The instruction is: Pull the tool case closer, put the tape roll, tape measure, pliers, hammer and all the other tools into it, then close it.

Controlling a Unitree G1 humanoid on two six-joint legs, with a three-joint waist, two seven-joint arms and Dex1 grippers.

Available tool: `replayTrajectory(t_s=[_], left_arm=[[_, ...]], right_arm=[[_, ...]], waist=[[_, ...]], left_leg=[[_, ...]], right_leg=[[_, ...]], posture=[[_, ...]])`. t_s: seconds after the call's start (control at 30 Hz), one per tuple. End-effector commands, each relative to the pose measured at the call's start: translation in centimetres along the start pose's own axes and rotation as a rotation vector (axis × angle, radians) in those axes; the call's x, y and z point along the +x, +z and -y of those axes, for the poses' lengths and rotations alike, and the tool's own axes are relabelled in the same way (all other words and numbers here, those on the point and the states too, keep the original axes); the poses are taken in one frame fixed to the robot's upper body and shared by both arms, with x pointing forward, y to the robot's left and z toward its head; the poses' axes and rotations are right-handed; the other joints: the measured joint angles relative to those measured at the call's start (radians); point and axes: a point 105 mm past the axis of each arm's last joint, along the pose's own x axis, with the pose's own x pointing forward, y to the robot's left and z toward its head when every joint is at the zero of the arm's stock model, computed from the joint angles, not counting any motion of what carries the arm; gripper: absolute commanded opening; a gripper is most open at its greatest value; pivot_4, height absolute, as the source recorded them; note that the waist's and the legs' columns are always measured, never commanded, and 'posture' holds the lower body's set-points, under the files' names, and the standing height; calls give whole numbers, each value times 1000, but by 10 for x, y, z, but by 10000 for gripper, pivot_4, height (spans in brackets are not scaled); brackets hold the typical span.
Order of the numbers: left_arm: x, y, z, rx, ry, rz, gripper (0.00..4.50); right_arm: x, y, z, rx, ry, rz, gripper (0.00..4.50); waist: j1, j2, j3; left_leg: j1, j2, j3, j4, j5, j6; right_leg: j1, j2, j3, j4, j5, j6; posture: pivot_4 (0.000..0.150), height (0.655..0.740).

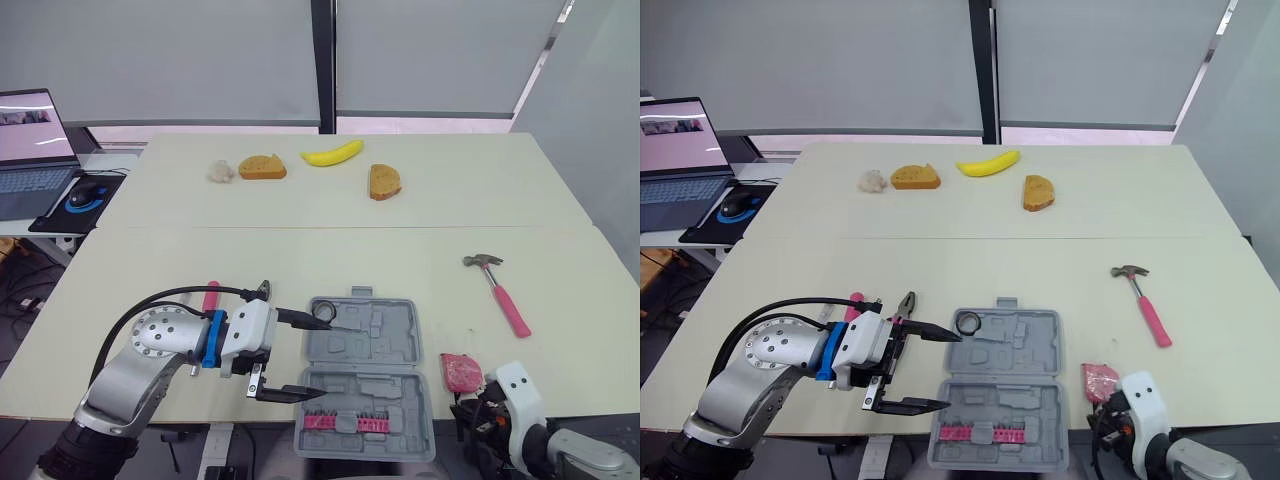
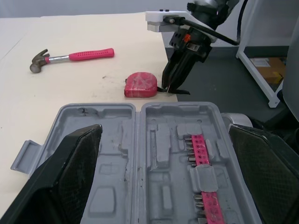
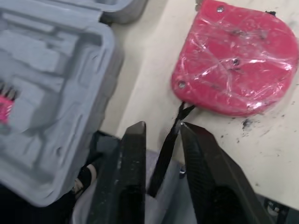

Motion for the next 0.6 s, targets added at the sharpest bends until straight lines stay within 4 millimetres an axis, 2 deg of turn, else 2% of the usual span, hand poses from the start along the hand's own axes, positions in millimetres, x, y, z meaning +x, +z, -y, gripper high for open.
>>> replayTrajectory(t_s=[0.03, 0.1, 0.2, 0.3, 0.43, 0.6], left_arm=[[1, 6, 0, 36, -13, 21, 45000], [1, 6, -1, 35, -10, 20, 45000], [2, 6, 0, 33, -8, 19, 45000], [2, 7, 2, 29, -9, 17, 45000], [1, 6, 4, 23, -10, 11, 45000], [2, 7, 9, 15, -23, 7, 45000]], right_arm=[[-29, 17, -10, -207, 133, 15, 22172], [-39, 30, -10, -348, 199, 51, 27113], [-42, 48, 12, -493, 189, 108, 34409], [-42, 55, 23, -632, 223, 118, 43926], [-35, 56, 39, -884, 258, 91, 44549], [-23, 54, 42, -1028, 338, 95, 44549]], waist=[[0, 1, 0], [0, 0, 1], [-3, -3, 1], [0, -2, 2], [1, -3, 2], [0, -2, 2]], left_leg=[[0, 0, 1, 0, 0, 0], [0, 0, 2, 0, 0, 0], [2, 3, 1, 0, 0, 0], [3, 2, 2, 1, 0, 0], [3, 2, 1, 1, 0, 0], [3, 1, 1, 1, 0, 0]], right_leg=[[1, 0, 0, 0, 0, 0], [5, 0, 0, -1, 0, 1], [7, 2, -1, -1, 0, 1], [9, 2, -1, -1, 0, 1], [9, 1, -1, -1, 0, 1], [10, 1, -1, -1, 0, 1]], posture=[[1500, 7400], [1500, 7400], [1500, 7400], [1500, 7400], [1500, 7400], [1500, 7400]])
